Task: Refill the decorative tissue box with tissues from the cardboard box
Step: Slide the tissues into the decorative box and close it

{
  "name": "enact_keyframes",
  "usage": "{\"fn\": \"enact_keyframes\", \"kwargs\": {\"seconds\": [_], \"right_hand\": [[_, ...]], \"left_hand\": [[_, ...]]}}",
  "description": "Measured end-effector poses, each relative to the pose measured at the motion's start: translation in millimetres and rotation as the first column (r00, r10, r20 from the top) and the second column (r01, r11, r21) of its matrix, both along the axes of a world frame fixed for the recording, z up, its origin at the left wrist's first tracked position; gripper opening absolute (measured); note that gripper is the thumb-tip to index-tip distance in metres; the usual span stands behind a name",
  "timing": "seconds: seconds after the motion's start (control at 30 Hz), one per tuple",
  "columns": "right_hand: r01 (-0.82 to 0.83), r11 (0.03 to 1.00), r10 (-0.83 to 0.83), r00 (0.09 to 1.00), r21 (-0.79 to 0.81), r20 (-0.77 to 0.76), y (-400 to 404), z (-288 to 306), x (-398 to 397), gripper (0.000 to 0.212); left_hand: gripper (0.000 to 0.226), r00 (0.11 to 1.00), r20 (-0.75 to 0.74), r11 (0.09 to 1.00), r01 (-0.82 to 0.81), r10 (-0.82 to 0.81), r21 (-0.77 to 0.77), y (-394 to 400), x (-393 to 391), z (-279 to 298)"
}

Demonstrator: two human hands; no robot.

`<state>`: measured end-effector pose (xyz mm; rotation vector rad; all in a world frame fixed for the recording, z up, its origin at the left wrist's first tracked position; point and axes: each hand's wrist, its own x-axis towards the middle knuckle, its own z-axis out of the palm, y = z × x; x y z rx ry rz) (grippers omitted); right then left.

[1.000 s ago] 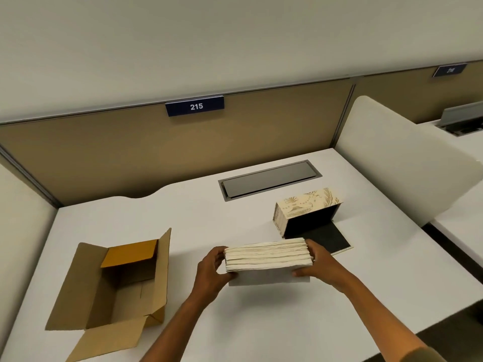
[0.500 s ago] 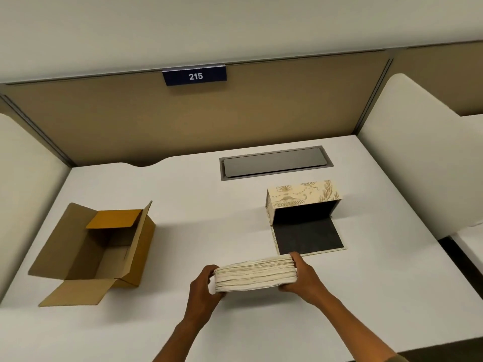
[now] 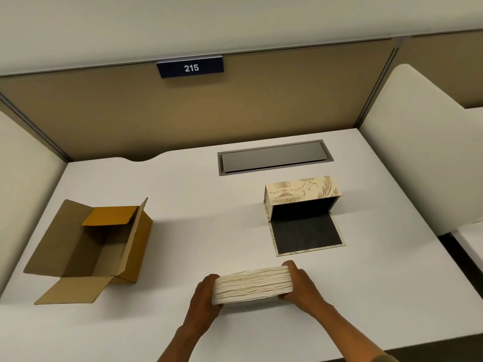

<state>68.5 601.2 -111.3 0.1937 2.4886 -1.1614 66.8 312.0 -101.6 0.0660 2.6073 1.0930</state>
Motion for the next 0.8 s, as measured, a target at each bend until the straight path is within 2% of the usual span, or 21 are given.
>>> {"fn": "enact_keyframes", "kwargs": {"seconds": [0.17, 0.3, 0.43, 0.57, 0.8], "right_hand": [[0.058, 0.997, -0.060, 0.998, -0.056, -0.035, 5, 1, 2, 0.054], [0.069, 0.995, -0.070, 0.998, -0.066, -0.006, 3, -5, 8, 0.050], [0.104, 0.992, -0.104, 0.995, -0.075, 0.010, 2, -6, 8, 0.046], [0.097, 0.991, -0.095, 0.995, -0.090, 0.026, 5, -2, 7, 0.053], [0.151, 0.980, -0.142, 0.987, -0.130, 0.079, 12, 22, -5, 0.066]], "left_hand": [[0.042, 1.000, -0.006, 1.000, 0.010, -0.010, 0.015, 1, -6, 2], [0.048, 0.998, 0.049, 0.999, 0.049, -0.049, 0.003, -2, -8, 0], [0.044, 0.996, 0.088, 0.999, 0.029, -0.031, 0.023, -3, -11, -1], [0.041, 0.992, 0.117, 0.998, 0.040, -0.046, 0.047, -7, -17, 3], [0.049, 0.986, 0.165, 0.978, 0.000, -0.036, 0.209, -19, -34, 17]]}}
